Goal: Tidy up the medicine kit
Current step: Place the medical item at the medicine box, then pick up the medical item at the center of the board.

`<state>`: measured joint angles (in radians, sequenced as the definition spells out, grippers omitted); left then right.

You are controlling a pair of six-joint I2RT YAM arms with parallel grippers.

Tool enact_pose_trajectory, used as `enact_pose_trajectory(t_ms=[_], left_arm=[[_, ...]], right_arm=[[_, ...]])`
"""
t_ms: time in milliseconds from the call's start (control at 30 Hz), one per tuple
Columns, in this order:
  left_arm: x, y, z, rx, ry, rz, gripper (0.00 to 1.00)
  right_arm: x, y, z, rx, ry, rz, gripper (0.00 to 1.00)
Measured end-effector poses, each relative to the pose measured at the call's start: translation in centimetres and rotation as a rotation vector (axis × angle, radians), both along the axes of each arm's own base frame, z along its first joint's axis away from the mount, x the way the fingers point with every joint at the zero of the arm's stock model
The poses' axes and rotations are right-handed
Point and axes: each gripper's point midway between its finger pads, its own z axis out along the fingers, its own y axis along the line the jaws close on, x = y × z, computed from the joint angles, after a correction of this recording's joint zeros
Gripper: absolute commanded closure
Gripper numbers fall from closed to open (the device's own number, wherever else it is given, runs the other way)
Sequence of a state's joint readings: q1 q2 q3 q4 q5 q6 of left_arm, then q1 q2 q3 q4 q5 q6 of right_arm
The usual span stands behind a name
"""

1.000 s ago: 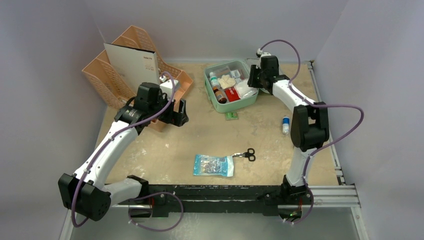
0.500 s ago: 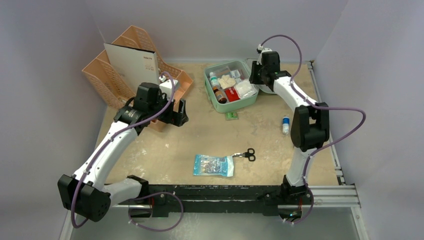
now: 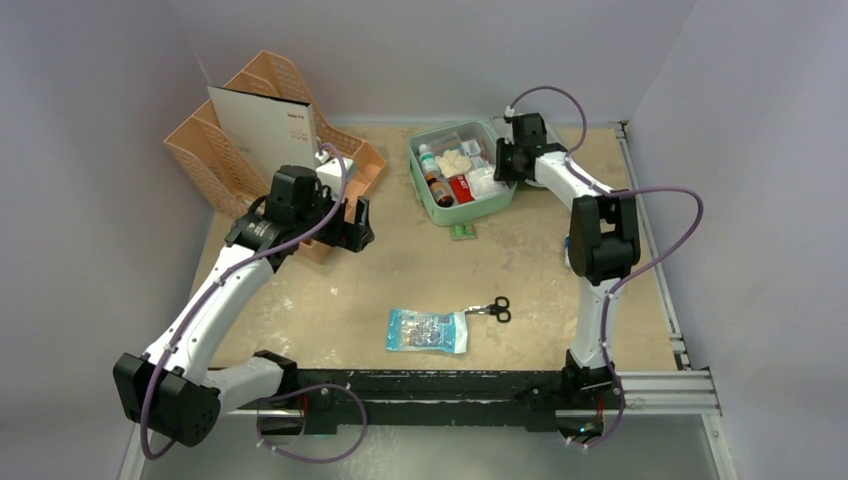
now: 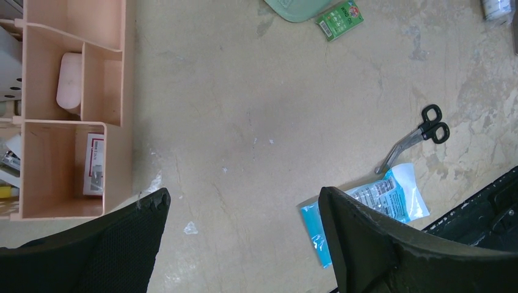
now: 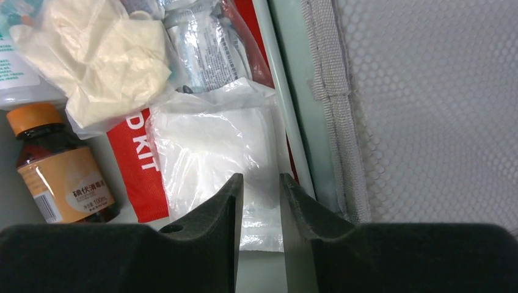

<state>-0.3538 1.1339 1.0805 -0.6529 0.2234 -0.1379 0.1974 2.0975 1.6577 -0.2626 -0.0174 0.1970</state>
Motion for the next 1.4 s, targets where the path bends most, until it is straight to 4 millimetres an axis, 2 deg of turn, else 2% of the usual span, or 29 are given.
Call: enact_pose_trajectory(t_ms=[133,367,500,667,733,833,1033,1267,1400], left_arm=[[0.1,0.3,0.1,0.007,-0.01,0.012,0.1],[0.0,0.7,-0.1,0.021,-0.012,0.028,0.1],[0.0,0.8,-0.2,0.027,-0.012,0.034,0.1],[-0.1,0.8,-0.4,0.027,-0.009,0.033,0.1],[-0.4,0.7,-0.3,0.018,-0.01,0.023,0.1],[-1.4,0.6,-0.1,-0.005,-0.02,0.003,0.1],[-2.6,0.7,0.7,-0.031,-0.059,-0.011,0.1],[-2.4,1.6,0.6,-0.001,-0.076,0.031,0.1],[-2.1,2.9,1.3,0.032,-0.121,0.091,0.09]], right_arm=[[-0.2,0.1,0.1,-0.003,0.013,0.003,0.68],[0.1,0.6,2.2,0.019,-0.015,0.019,0.63],[-0.8,1.5,5.0,0.064,-0.038,0.057,0.62],[-2.8,2.9,10.0,0.121,-0.113,0.117,0.6],[-4.3,3.5,11.3,0.142,-0.136,0.151,0.6],[-7.0,4.5,11.5,0.155,-0.138,0.208,0.58],[-13.5,7.2,8.4,0.105,-0.081,0.376,0.49],[-23.1,12.7,7.0,-0.022,-0.147,0.813,0.41],[-27.4,13.7,5.9,-0.068,-0.183,1.015,0.38]])
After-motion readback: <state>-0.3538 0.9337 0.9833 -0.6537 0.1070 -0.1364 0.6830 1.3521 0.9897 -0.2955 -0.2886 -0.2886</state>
